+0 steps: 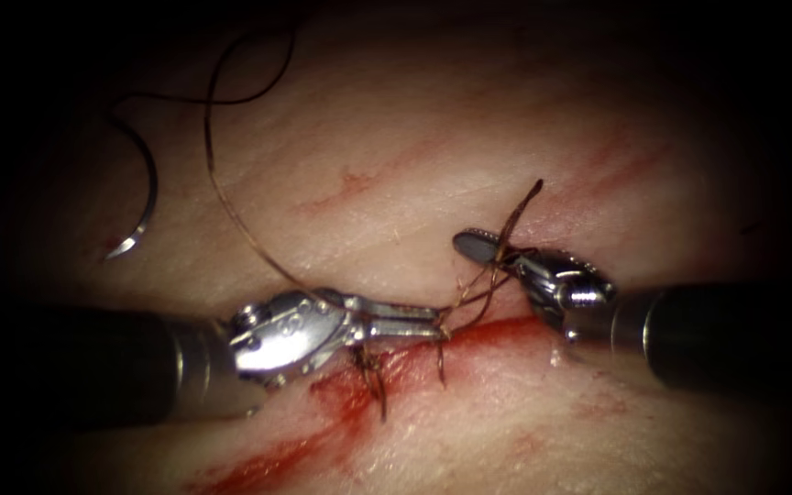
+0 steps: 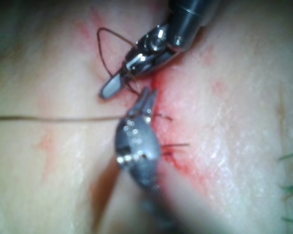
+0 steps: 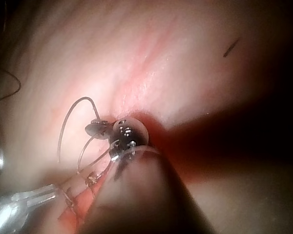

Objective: Wound Closure

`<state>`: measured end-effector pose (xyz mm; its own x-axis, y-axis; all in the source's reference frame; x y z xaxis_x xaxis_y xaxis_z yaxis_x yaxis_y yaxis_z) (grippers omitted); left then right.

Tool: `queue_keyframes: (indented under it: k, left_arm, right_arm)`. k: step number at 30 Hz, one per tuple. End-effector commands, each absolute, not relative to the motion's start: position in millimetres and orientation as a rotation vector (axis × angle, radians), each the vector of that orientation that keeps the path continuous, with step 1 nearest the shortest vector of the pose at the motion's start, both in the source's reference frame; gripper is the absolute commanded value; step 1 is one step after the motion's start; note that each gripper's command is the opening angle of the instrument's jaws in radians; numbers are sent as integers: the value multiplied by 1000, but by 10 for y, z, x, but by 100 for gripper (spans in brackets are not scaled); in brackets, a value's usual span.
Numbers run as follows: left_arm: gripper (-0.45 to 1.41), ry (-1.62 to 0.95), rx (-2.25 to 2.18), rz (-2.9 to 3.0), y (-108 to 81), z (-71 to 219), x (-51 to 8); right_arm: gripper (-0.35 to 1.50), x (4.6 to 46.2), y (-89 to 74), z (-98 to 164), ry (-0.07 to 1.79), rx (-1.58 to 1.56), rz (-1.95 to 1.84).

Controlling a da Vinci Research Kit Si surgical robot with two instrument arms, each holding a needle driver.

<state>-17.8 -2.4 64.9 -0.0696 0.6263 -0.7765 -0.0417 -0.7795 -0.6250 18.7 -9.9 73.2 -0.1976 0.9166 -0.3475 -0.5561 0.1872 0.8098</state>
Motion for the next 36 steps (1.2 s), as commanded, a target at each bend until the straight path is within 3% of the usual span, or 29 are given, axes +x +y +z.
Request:
queue_keyframes:
  k: [1,10,19,26,36]
  left_arm:
    - [-45,-620,-1743,1900,-21,657,-181]
    - [-45,-530,-1675,1927,55,717,-140]
    - [-45,-512,-1628,1929,113,744,-146]
    - [-45,-530,-1613,1946,130,753,-169]
    - [-45,-532,-1607,1953,150,760,-167]
  right_arm:
    - [-35,199,-114,724,1116,426,1358]
    - [-35,230,-140,611,1214,428,1103]
    - [-35,287,-190,578,1221,521,926]
    - [-35,244,-241,661,1064,648,894]
    - [-35,202,-250,639,1120,696,598]
